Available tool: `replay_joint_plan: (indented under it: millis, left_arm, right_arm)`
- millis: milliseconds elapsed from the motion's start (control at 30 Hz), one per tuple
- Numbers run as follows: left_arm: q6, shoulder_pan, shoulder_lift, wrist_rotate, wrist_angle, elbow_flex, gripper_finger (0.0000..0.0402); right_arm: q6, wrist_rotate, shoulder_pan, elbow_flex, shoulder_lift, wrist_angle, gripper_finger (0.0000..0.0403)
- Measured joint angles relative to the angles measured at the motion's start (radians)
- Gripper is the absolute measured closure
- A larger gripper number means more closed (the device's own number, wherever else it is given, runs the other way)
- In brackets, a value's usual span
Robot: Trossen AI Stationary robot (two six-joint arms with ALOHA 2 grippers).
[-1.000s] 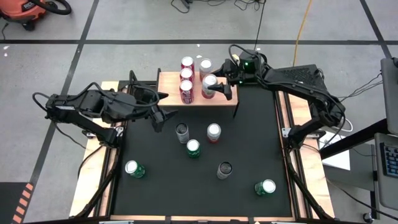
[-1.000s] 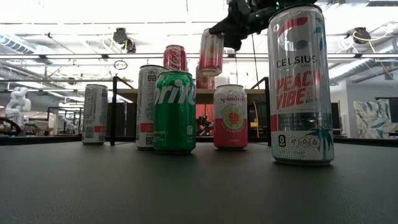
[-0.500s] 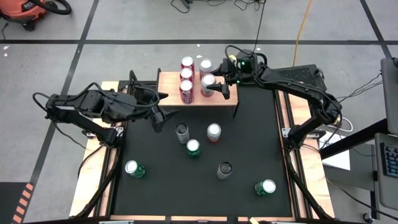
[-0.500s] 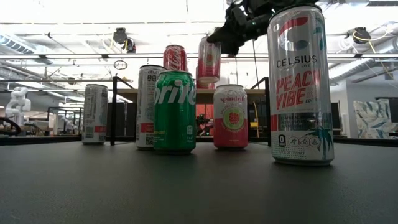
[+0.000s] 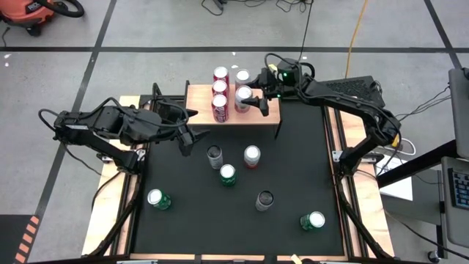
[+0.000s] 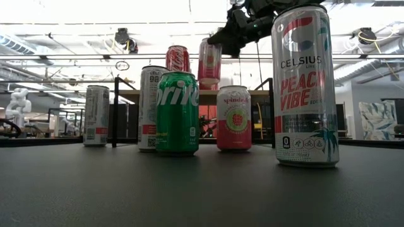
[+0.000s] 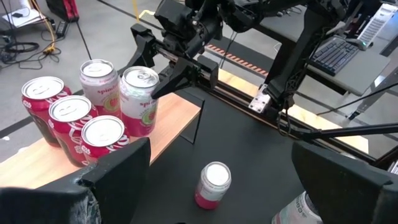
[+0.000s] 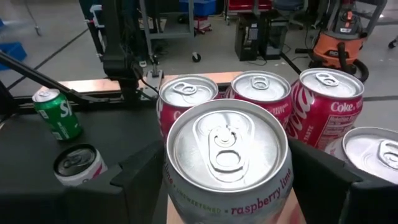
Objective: Place canned beverage on shelf
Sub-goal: Put the top white pink soda can on the shelf aligned with the other white pink soda can
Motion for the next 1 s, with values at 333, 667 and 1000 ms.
replay_joint_plan:
  millis: [333, 667, 1000]
  left_arm:
    - [-0.006, 0.000, 0.000, 0.000, -0.002, 0.000, 0.0013]
    - [-0.002, 0.000, 0.000, 0.000, -0.002, 0.000, 0.0013]
    - [0.002, 0.000, 0.000, 0.001, -0.002, 0.000, 0.0013]
  right_arm:
    - [0.034, 0.000, 0.000, 0.000, 0.026, 0.019, 0.0131]
    - [0.029, 0.002, 0.007, 0.000, 0.063, 0.020, 0.0131]
    - [-0.010, 0.033, 0.007, 0.000, 0.060, 0.017, 0.0131]
